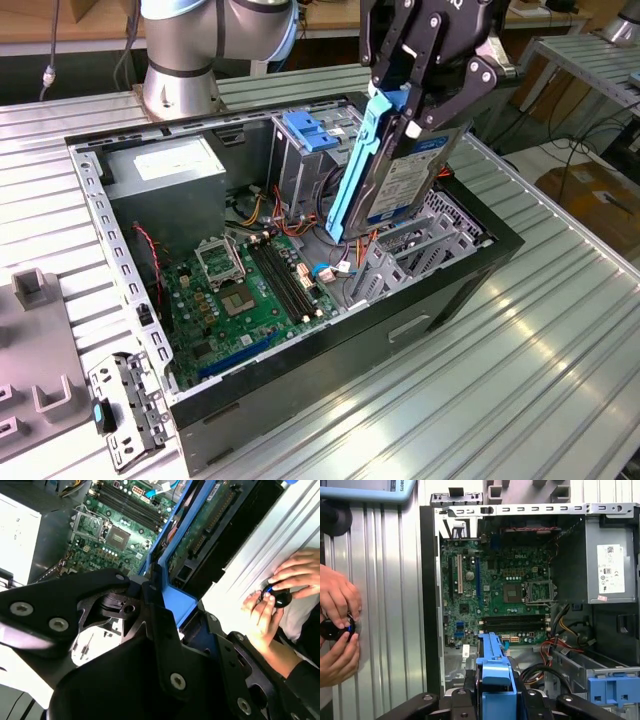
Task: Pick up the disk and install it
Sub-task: 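Insert the disk into the insertion slot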
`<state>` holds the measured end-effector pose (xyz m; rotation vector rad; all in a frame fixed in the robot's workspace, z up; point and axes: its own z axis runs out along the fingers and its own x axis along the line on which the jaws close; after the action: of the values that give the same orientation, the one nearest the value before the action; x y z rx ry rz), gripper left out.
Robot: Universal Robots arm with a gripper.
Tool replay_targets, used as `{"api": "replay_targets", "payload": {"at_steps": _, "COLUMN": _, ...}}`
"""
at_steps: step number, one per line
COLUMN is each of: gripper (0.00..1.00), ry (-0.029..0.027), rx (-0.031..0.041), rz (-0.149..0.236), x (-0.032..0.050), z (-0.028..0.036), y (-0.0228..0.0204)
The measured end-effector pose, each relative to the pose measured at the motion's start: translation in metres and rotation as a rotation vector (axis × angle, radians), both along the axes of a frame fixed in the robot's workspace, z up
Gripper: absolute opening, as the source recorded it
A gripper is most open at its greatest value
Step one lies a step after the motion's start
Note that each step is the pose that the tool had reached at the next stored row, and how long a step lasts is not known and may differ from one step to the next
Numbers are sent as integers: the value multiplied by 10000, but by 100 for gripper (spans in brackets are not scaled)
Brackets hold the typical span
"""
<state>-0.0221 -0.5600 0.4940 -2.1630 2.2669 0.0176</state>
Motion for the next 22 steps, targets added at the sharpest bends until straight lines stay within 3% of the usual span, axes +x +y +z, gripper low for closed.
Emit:
{"api": "replay_targets", "payload": {"at_steps": 5, "gripper": 37, "ry": 0, "rx": -1, "rz": 1, "x": 130, "z": -4, "y": -6}}
{"api": "replay_targets", "payload": {"at_steps": 13, "gripper": 37, "ry": 0, "rx": -1, "rz": 0, "x": 136, "z": -5, "y": -6}}
{"api": "replay_targets", "payload": {"at_steps": 14, "gripper": 37, "ry": 0, "rx": 1, "rz": 0, "x": 136, "z": -6, "y": -11}}
{"api": "replay_targets", "payload": {"at_steps": 17, "gripper": 37, "ry": 0, "rx": -1, "rz": 1, "x": 138, "z": -7, "y": -87}}
{"api": "replay_targets", "payload": {"at_steps": 22, "gripper": 37, "ry": 0, "rx": -1, "rz": 27, "x": 286, "z": -31, "y": -96}}
